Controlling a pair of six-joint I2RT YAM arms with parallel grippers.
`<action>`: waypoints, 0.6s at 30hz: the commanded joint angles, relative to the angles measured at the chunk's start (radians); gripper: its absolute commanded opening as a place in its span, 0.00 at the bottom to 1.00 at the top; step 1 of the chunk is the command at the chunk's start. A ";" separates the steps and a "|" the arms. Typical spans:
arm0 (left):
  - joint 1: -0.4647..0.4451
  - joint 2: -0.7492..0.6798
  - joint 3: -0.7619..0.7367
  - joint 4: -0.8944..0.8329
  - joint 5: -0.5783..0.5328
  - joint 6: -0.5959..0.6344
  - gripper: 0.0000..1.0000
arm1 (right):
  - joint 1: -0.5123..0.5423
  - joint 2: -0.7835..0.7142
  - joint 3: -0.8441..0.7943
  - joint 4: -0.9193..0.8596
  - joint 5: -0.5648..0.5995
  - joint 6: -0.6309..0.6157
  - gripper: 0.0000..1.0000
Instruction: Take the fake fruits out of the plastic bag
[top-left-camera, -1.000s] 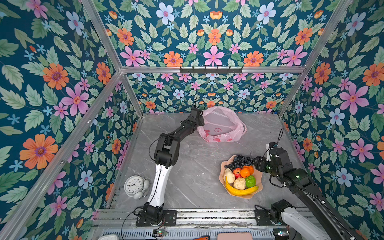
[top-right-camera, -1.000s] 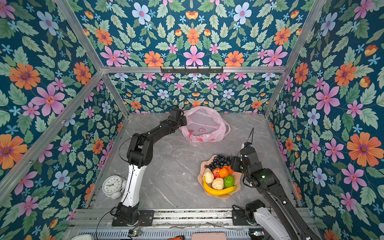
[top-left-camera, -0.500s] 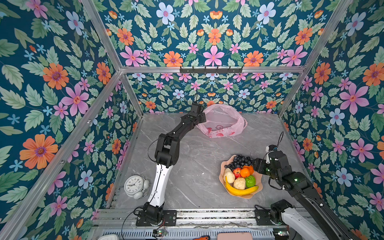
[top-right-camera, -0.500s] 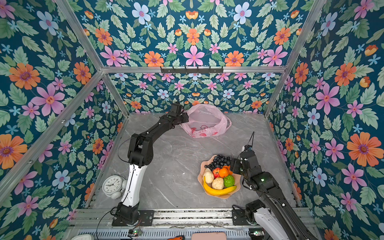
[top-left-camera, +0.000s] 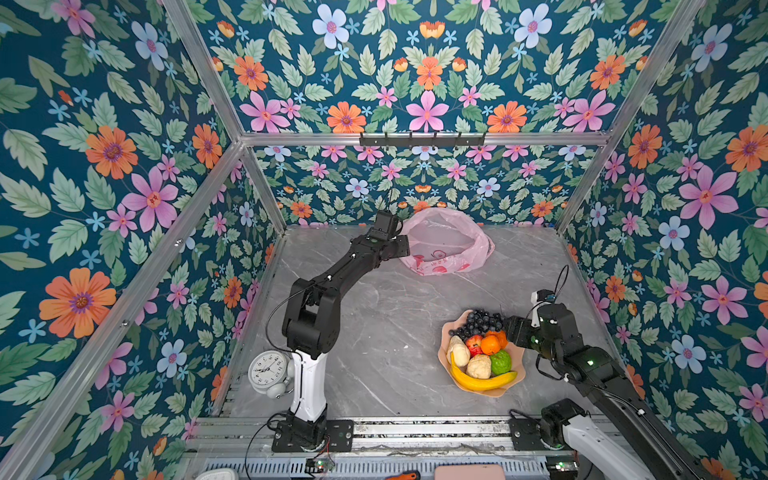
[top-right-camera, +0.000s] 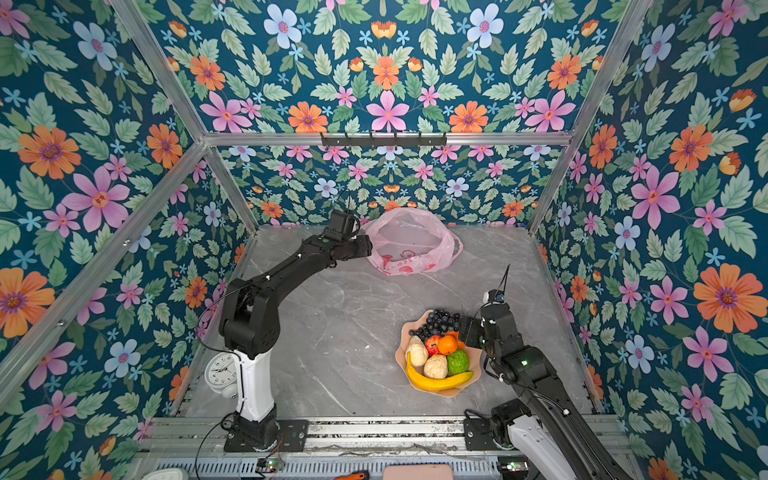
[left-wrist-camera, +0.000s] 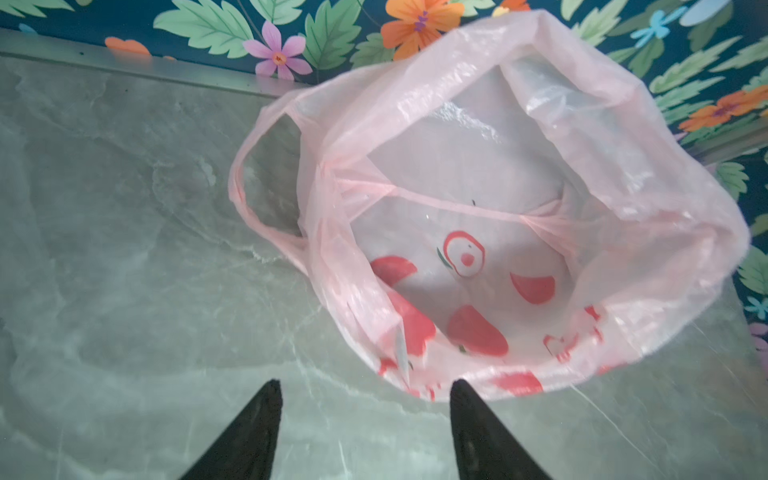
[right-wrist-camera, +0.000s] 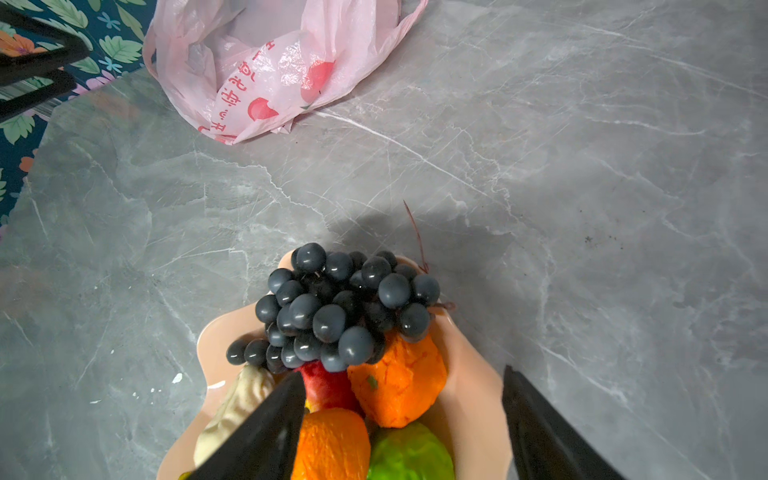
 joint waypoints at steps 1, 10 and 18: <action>-0.057 -0.122 -0.128 0.031 -0.024 0.031 0.66 | 0.000 -0.005 -0.006 0.023 0.044 -0.029 0.77; -0.302 -0.340 -0.441 0.050 0.058 0.078 0.60 | 0.000 -0.031 -0.036 0.052 0.052 -0.028 0.78; -0.440 -0.310 -0.487 0.057 0.124 0.075 0.52 | 0.001 -0.039 -0.043 0.054 0.041 -0.015 0.78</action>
